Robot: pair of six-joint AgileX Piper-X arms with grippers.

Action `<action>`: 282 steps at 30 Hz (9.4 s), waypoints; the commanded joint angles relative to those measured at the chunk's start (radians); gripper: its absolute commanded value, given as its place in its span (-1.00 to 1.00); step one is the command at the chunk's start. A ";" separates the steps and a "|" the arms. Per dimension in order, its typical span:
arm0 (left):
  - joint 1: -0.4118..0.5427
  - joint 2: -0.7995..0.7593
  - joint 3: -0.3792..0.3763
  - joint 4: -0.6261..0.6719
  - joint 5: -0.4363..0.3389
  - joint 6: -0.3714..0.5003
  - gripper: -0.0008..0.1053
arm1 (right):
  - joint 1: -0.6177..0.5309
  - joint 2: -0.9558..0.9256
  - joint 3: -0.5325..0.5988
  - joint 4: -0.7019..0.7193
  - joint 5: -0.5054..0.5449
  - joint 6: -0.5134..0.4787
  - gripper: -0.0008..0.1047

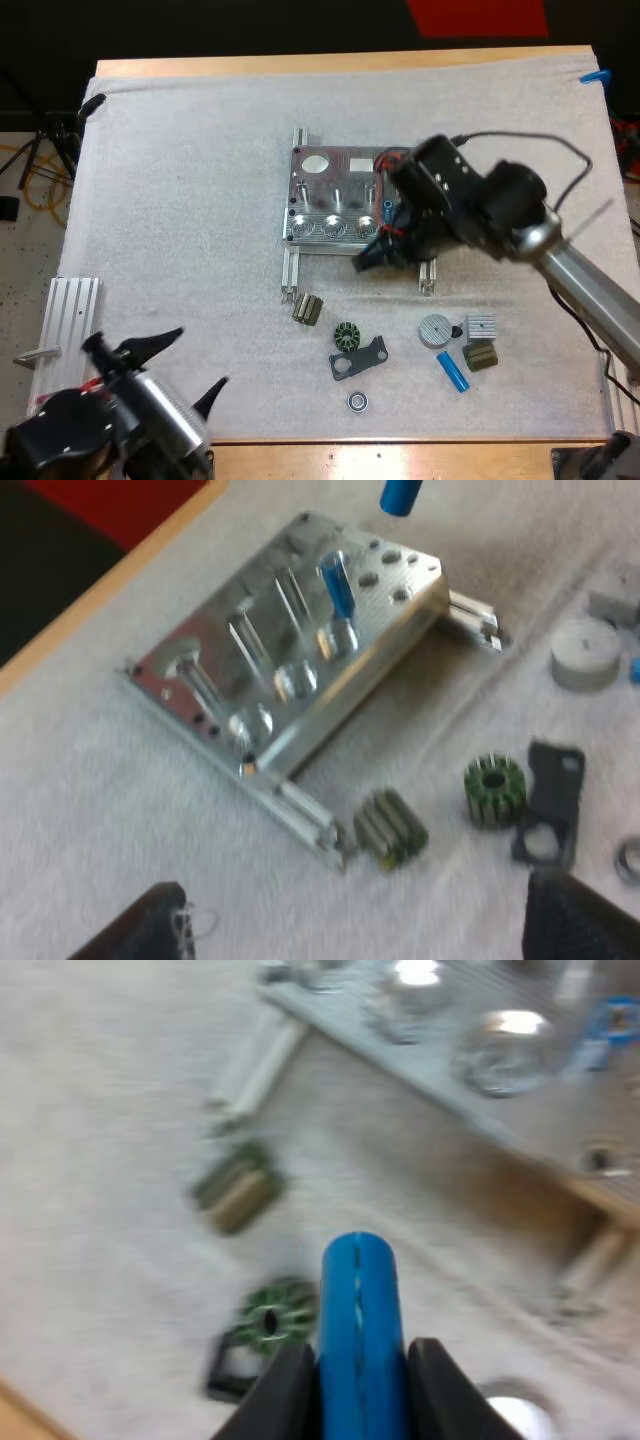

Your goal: Load cells from left to right

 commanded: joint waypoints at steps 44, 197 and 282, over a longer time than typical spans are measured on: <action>0.549 0.178 0.075 -0.228 0.505 0.085 0.03 | -0.123 0.379 -0.116 -0.066 0.266 -0.228 -0.99; 0.226 0.410 0.065 -0.539 0.519 0.189 0.03 | 0.300 -0.807 0.393 0.150 0.438 0.343 0.08; -0.148 1.017 -0.306 -0.166 0.198 0.502 -0.98 | 0.382 -1.026 0.509 0.127 0.415 0.360 0.08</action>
